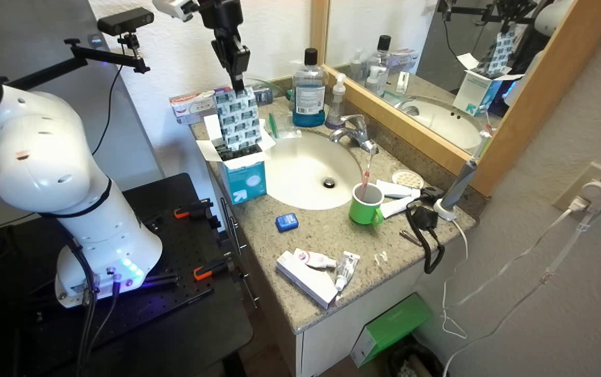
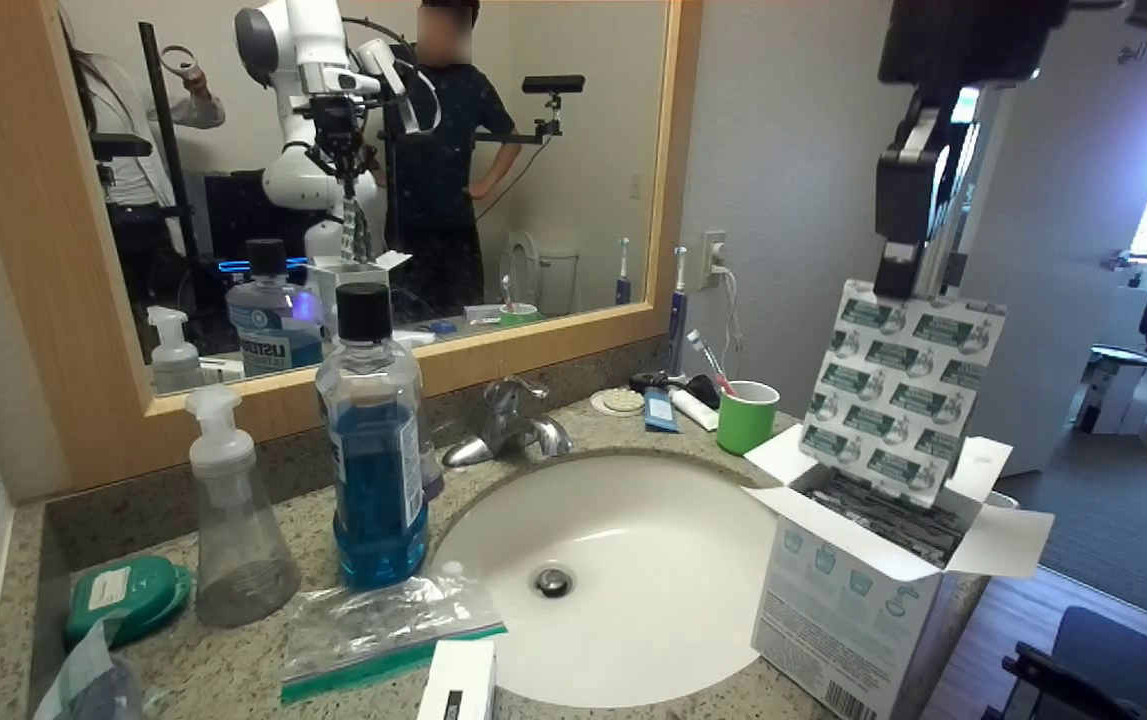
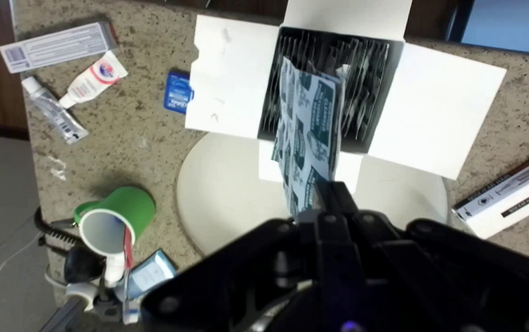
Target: Remove two things from the box and put them on the left of the sink
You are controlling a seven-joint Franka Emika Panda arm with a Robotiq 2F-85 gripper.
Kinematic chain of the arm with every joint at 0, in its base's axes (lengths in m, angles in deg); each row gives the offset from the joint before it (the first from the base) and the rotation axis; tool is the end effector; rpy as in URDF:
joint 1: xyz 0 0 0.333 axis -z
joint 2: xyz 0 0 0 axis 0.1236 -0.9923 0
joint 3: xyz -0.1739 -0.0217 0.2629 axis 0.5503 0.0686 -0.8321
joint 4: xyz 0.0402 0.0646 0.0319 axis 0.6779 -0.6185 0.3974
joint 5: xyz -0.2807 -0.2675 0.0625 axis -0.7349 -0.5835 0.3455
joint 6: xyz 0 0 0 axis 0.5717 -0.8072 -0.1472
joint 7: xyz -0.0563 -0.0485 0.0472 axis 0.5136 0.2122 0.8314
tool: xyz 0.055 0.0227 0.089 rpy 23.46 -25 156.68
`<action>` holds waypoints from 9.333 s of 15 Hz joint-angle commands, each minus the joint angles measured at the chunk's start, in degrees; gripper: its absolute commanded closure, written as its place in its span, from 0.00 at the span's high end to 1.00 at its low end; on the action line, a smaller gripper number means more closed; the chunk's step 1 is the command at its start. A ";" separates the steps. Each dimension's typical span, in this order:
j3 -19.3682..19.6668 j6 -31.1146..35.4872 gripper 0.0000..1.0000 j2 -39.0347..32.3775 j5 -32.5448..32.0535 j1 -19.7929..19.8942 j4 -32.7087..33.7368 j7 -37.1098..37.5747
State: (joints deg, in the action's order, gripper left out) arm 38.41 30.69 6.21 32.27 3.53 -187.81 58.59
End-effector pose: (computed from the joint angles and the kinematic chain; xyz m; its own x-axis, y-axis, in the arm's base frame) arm 0.3414 0.0675 0.5053 0.9901 0.1273 0.0587 0.1204 -0.9866 0.1098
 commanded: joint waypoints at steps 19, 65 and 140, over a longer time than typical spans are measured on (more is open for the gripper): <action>-12.14 -7.15 0.01 -26.43 -12.36 -5.72 34.70 0.29; -11.12 0.14 0.02 -54.02 -2.81 -15.94 46.06 -13.15; -9.15 5.55 1.00 -38.27 -1.55 -13.74 41.53 -13.55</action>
State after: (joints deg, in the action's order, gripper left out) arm 29.55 36.51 -31.90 30.77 -10.44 -146.64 44.96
